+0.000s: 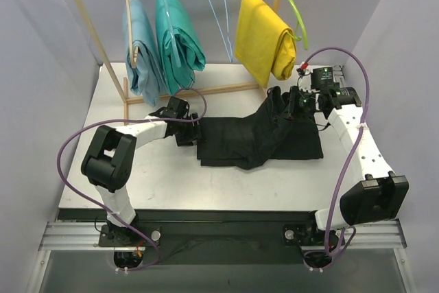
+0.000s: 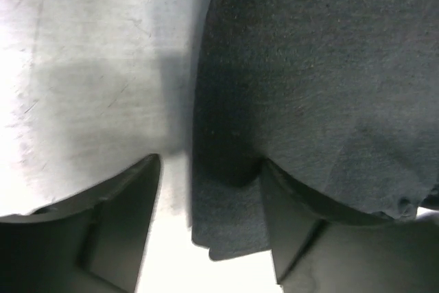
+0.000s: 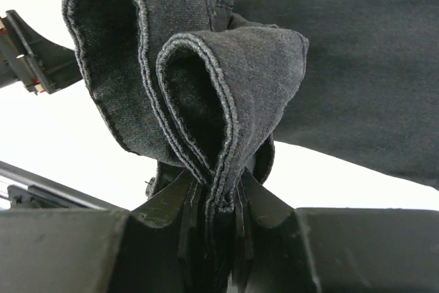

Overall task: Place the trousers on the hanger
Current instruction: Fold the trousers at the center of the board.

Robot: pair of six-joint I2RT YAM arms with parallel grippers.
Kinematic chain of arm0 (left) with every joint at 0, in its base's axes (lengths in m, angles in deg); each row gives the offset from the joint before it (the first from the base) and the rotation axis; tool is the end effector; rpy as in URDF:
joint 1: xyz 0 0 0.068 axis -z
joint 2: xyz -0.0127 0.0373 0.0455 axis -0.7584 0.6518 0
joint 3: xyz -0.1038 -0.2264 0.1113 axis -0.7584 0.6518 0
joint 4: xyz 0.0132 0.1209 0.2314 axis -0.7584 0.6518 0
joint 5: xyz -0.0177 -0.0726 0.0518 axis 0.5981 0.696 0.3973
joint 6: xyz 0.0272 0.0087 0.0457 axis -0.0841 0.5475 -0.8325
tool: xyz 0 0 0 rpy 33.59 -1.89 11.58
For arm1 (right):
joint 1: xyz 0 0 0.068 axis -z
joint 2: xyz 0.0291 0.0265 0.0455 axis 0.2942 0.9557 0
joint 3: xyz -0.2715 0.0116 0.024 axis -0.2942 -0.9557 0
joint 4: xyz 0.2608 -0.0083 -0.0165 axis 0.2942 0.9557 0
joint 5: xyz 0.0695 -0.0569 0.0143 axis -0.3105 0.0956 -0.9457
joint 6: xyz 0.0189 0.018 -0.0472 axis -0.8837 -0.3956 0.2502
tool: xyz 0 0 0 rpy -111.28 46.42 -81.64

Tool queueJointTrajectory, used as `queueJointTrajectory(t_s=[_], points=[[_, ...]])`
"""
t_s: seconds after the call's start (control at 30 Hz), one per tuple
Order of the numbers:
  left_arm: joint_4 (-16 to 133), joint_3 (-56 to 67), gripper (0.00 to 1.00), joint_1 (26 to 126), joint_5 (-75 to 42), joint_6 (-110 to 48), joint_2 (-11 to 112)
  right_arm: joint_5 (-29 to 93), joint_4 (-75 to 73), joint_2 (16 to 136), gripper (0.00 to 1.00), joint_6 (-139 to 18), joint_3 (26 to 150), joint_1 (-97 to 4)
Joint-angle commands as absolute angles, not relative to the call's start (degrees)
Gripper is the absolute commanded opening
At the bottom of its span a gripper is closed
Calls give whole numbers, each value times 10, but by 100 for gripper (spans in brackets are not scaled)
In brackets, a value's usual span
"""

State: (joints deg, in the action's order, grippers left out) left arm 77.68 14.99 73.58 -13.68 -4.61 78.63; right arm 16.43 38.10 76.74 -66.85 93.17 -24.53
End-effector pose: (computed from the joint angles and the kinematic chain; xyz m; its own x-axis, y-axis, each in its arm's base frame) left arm 0.3295 -0.1560 0.1632 -0.9149 -0.2471 -0.3192 -0.0805 0.8865 -0.4557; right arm 0.3058 0.0540 0.3608 -0.7223 0.1132 -0.6823 -0.2605 0.8694 0.4199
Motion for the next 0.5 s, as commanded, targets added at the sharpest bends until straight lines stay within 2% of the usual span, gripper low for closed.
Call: queueJointTrajectory(t_s=[0.0,0.03,0.07,0.23,0.27,0.3,0.33,0.37,0.4,0.43,0.47], points=[[751,130,64,741,-127,-40,808,178,328,752,0,-660,906,-225],[747,130,59,741,-126,-37,810,181,320,753,0,-661,895,-222],[745,129,58,742,-122,-36,813,186,318,753,0,-662,889,-215],[750,117,58,747,-120,-32,817,268,311,749,1,-671,860,-202],[751,117,60,747,-121,-32,816,291,311,747,5,-675,849,-201],[754,114,63,747,-122,-32,814,321,312,744,12,-681,840,-202],[759,112,66,747,-125,-33,809,413,314,742,30,-704,832,-201],[762,111,71,747,-128,-34,808,464,324,741,37,-719,823,-200],[763,109,77,747,-128,-37,804,522,335,741,49,-733,823,-197],[769,107,79,747,-130,-38,798,565,356,738,54,-757,823,-195],[772,105,81,747,-133,-39,794,624,362,735,55,-761,823,-192]])
